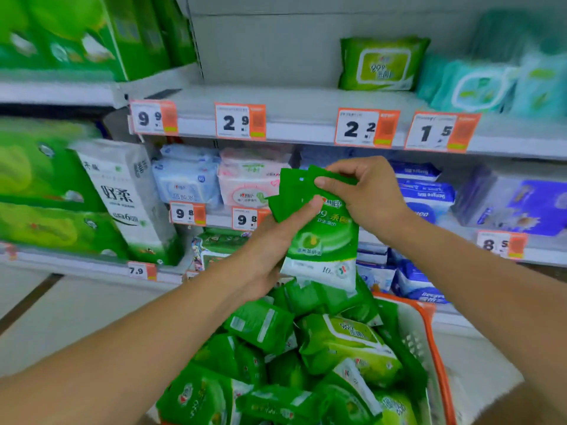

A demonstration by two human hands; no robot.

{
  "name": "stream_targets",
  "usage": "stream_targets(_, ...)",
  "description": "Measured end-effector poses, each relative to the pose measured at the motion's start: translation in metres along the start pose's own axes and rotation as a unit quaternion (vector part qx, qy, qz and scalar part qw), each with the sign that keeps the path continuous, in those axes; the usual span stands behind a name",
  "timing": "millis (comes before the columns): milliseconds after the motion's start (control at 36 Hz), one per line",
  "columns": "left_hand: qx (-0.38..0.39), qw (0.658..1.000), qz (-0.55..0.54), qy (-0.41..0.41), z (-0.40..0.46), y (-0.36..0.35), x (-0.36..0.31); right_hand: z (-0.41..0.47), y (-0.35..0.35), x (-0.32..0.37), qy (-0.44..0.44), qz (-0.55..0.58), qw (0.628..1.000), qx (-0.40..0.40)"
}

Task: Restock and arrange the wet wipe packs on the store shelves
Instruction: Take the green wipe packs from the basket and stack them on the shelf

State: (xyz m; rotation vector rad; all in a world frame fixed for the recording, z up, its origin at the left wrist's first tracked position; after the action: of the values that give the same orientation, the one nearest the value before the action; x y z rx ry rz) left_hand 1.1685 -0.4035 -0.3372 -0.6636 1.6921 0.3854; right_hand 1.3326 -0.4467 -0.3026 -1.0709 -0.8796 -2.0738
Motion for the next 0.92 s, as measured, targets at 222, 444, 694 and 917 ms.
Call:
stream_targets(222,-0.14,0.981,-0.052,-0.121,0.003,-0.002,-0.011,-0.011,-0.031,0.018,-0.246,0.338,0.908,-0.038)
stream_targets(444,-0.102,0.96,0.16,-0.206,-0.006,0.01,-0.028,-0.039,-0.033,0.033,-0.267,0.392,0.869,0.142)
stream_targets(694,-0.194,0.961,-0.189,-0.051,-0.018,0.009,-0.059,-0.013,-0.045,0.058,-0.224,0.442,0.865,-0.078)
stream_targets(917,-0.151,0.886,-0.435,-0.058,-0.007,0.028,-0.082,-0.006,-0.079,0.081,-0.19,0.452,0.872,-0.002)
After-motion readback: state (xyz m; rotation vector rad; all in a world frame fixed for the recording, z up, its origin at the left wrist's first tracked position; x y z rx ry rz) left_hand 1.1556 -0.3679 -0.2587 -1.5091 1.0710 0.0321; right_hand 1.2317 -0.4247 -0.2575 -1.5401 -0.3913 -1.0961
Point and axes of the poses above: each hand's wrist, its own z-axis towards the middle knuckle, its own y-axis out of the back of the hand, x = y × z, the point moved 1 cm from there along z, towards the middle knuckle, and after that the axes turned 9 degrees about z, right-handed, at the moved point
